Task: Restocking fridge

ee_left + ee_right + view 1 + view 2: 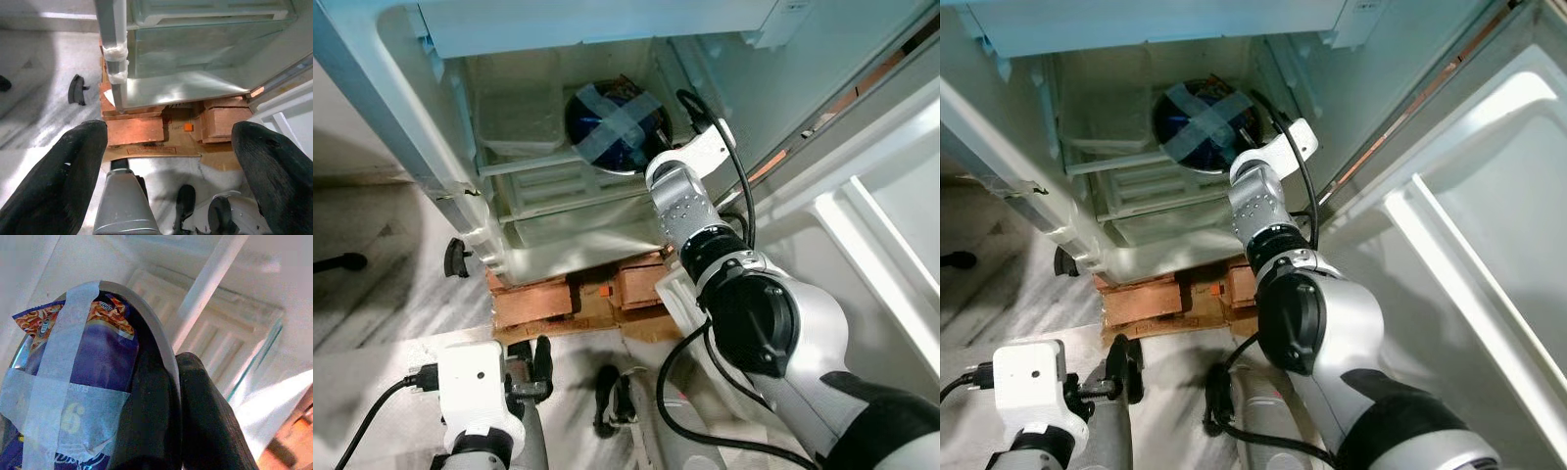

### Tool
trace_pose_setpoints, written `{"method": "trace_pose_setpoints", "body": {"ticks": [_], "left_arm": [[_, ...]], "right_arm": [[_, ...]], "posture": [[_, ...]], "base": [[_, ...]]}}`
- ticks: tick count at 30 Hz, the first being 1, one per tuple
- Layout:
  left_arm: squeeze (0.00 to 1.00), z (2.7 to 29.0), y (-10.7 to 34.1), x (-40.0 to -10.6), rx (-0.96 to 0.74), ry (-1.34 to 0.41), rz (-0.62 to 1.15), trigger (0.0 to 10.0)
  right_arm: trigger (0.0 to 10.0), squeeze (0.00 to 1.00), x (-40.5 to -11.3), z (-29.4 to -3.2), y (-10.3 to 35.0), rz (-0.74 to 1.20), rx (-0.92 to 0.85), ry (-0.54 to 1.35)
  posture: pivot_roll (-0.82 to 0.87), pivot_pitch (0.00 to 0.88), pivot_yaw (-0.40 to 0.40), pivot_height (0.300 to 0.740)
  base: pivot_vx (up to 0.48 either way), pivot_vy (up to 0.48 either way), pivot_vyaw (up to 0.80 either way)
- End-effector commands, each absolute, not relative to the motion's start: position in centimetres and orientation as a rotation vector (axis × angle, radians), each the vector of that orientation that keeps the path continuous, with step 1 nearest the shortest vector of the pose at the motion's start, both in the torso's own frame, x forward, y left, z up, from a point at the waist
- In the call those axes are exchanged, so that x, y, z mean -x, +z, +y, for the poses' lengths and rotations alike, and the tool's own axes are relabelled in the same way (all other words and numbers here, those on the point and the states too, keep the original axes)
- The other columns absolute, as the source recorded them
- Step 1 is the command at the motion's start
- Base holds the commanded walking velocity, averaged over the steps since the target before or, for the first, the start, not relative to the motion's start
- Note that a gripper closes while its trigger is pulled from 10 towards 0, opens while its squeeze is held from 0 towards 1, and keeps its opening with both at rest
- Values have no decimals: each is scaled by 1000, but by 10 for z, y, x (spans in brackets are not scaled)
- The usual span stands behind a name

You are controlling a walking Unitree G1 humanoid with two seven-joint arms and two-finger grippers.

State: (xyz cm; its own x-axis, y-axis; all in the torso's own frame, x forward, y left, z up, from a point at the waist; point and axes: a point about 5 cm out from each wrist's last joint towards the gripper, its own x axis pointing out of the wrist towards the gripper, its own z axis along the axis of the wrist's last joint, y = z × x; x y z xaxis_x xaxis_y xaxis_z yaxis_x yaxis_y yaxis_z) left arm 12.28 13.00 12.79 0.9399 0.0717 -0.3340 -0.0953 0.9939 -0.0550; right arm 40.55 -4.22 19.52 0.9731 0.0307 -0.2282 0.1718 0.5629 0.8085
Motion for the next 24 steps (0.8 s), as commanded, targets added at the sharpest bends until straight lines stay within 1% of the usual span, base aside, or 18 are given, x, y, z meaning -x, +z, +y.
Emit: {"method": "trace_pose_setpoints", "body": {"ticks": [1, 2, 4, 6, 7, 8, 11, 15, 19, 20, 22, 24], "left_arm": [[0, 127, 127, -118, 75, 85, 366, 10000], [0, 127, 128, -119, 76, 85, 364, 10000], [0, 127, 129, -120, 77, 85, 362, 10000], [0, 127, 129, -120, 77, 85, 362, 10000], [0, 126, 128, -120, 79, 83, 360, 10000], [0, 126, 128, -120, 79, 83, 360, 10000], [0, 124, 127, -123, 83, 80, 356, 10000], [0, 124, 126, -129, 85, 80, 346, 10000], [0, 124, 123, -137, 85, 78, 329, 10000], [0, 124, 122, -140, 84, 75, 322, 10000], [0, 124, 122, -141, 84, 74, 321, 10000], [0, 124, 121, -145, 83, 74, 315, 10000]], "right_arm": [[10000, 580, -404, -35, 195, 249, -1041, -76], [10000, 1000, -405, -33, 200, 238, -1078, -66], [10000, 1000, -406, -28, 211, 224, -1178, -35], [10000, 1000, -406, -28, 211, 224, -1178, -35], [10000, 1000, -407, -23, 220, 212, -1277, 17], [10000, 1000, -407, -23, 220, 212, -1277, 17], [10000, 1000, -408, -18, 229, 187, -1379, 93], [10000, 1000, -408, -19, 231, 161, -1437, 156], [10000, 1000, -407, -23, 221, 146, -1346, 215], [10000, 1000, -406, -24, 214, 156, -1272, 249], [10000, 1000, -405, -24, 211, 162, -1246, 257], [10000, 1000, -404, -27, 204, 174, -1148, 258]], "posture": [[368, 454, -223, 740], [368, 454, -223, 740], [367, 453, -224, 740], [367, 453, -224, 740], [361, 444, -227, 740], [361, 444, -227, 740], [358, 433, -230, 740], [349, 415, -236, 740], [342, 390, -239, 740], [336, 377, -238, 740], [336, 377, -238, 740], [328, 362, -237, 740]], "base": [[0, 0, 0], [0, 0, 0], [0, 0, 0], [0, 0, 0], [0, 0, 0], [0, 0, 0], [0, 0, 0], [0, 0, 0], [0, 0, 0], [0, 0, 0], [0, 0, 0], [0, 0, 0]]}}
